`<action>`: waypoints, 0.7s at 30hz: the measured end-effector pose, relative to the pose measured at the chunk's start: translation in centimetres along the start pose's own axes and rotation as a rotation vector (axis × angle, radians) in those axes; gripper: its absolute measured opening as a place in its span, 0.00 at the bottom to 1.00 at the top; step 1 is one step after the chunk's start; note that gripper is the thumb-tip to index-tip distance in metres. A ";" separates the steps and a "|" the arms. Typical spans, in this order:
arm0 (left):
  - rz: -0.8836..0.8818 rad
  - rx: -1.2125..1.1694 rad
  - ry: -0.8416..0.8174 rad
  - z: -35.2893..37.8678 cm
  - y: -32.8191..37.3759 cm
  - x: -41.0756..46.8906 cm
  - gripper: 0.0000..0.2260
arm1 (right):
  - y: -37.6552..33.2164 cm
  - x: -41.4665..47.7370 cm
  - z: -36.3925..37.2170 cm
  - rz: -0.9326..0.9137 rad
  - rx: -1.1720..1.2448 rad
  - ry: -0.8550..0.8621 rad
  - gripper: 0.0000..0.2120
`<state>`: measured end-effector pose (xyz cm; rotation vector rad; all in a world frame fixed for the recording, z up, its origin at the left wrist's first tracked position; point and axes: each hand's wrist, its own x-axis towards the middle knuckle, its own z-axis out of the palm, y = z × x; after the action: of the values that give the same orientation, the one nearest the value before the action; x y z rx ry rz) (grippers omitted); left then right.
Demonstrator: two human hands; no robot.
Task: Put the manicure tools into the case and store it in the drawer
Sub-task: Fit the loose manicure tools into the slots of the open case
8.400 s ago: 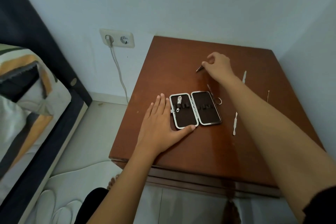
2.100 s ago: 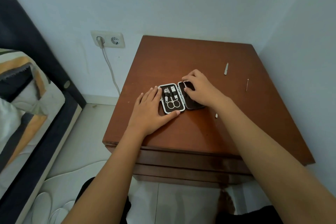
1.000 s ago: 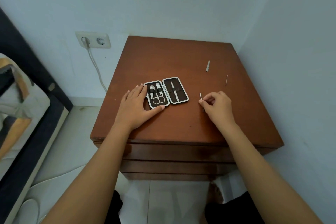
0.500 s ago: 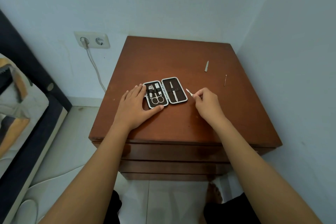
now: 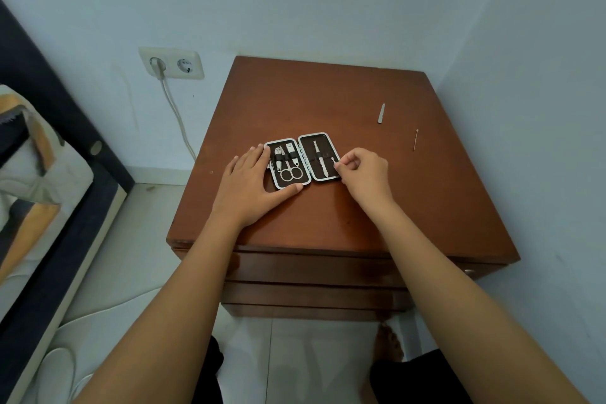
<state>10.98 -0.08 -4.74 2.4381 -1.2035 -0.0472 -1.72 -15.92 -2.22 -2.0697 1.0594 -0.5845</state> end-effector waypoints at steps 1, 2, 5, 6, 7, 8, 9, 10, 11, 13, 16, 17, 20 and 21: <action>0.000 -0.002 0.001 0.0 0.1 0.0 0.44 | -0.1 0.1 0.1 -0.020 -0.020 0.008 0.07; -0.001 -0.002 0.003 -0.1 0.1 0.0 0.43 | -0.1 0.1 0.2 -0.048 -0.047 0.017 0.06; -0.002 0.002 0.007 -0.1 0.1 0.0 0.43 | 0.1 -0.6 0.1 -0.162 -0.122 0.054 0.05; -0.002 0.002 0.006 0.0 0.1 0.0 0.43 | 0.4 -1.1 0.1 -0.206 -0.128 0.067 0.06; -0.002 0.004 0.005 0.0 0.1 0.0 0.43 | 0.7 -1.7 0.0 -0.248 -0.134 0.083 0.07; -0.002 0.005 0.003 0.0 0.0 0.0 0.43 | 1.1 -2.3 -0.1 -0.288 -0.139 0.101 0.08; -0.003 0.004 0.002 0.0 0.0 0.0 0.43 | 1.5 -2.9 -0.1 -0.324 -0.142 0.115 0.09; -0.004 0.001 0.003 0.0 0.0 0.0 0.43 | 2.0 -3.4 -0.1 -0.353 -0.147 0.119 0.10; -0.003 -0.001 0.005 0.0 0.1 0.0 0.43 | 2.3 -3.7 -0.1 -0.369 -0.159 0.113 0.11; -0.001 -0.004 0.009 -0.1 0.1 0.0 0.43 | 2.6 -4.0 0.0 -0.373 -0.191 0.091 0.13; -0.007 -0.002 0.003 -0.1 0.2 0.0 0.43 | 2.6 -3.7 0.1 -0.367 -0.245 0.062 0.15; -0.008 0.000 0.002 -0.1 0.2 0.0 0.43 | 2.5 -3.6 0.2 -0.362 -0.274 0.049 0.16; -0.014 0.000 0.002 -0.1 0.2 -0.1 0.44 | 2.1 -3.2 0.5 -0.362 -0.382 0.026 0.18; -0.018 -0.004 0.002 -0.2 0.2 -0.1 0.44 | 1.9 -3.0 0.6 -0.367 -0.420 0.017 0.18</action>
<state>10.79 -0.08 -4.52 2.4456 -1.1792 -0.0521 -3.99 -13.96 -4.25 -2.6643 0.8681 -0.5940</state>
